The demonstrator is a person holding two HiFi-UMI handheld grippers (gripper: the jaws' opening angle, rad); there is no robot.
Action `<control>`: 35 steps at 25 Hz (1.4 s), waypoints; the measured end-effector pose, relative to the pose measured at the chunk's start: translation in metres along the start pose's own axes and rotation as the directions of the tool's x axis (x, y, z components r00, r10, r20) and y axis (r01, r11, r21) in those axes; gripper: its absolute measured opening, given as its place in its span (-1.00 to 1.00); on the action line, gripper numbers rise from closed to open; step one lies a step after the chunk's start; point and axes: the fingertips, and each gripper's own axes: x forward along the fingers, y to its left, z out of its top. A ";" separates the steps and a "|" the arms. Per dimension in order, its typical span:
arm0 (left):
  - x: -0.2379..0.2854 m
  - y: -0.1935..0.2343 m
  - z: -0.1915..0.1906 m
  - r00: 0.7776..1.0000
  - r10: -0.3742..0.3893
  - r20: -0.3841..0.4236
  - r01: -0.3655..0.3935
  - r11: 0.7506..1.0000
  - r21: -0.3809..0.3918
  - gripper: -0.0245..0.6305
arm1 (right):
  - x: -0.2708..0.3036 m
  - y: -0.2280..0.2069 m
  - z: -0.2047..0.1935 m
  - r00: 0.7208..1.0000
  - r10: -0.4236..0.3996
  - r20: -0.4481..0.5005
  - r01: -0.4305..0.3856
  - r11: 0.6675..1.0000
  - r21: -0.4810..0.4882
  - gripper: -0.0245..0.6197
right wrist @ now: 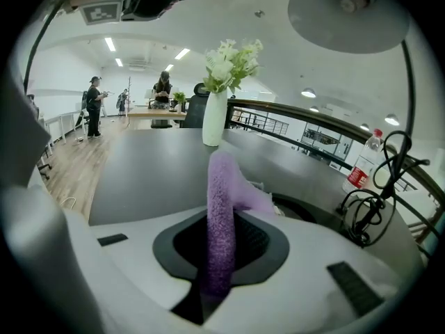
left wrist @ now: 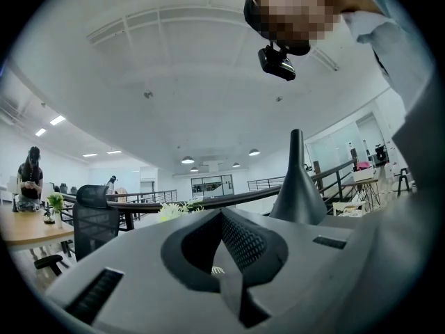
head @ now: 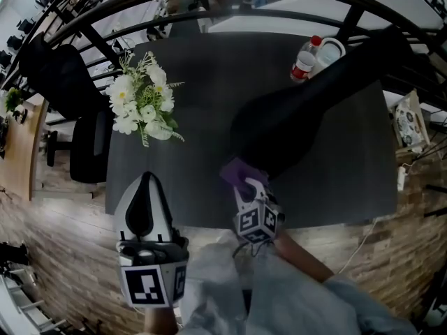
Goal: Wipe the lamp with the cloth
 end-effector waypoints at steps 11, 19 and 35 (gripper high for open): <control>0.010 -0.026 0.001 0.997 -0.078 0.021 0.078 0.997 -0.016 -0.91 | -0.035 -0.033 -0.033 0.995 -0.094 -0.041 0.096 0.995 0.041 -0.76; 0.021 -0.054 0.009 0.986 -0.156 0.051 0.157 0.987 -0.024 -0.91 | -0.079 -0.105 -0.056 0.950 -0.307 -0.056 0.312 0.942 0.122 -0.76; 0.026 -0.097 0.033 0.960 -0.251 0.121 0.256 0.966 -0.027 -0.91 | -0.210 -0.195 0.048 0.775 -0.599 0.204 0.533 0.792 0.299 -0.76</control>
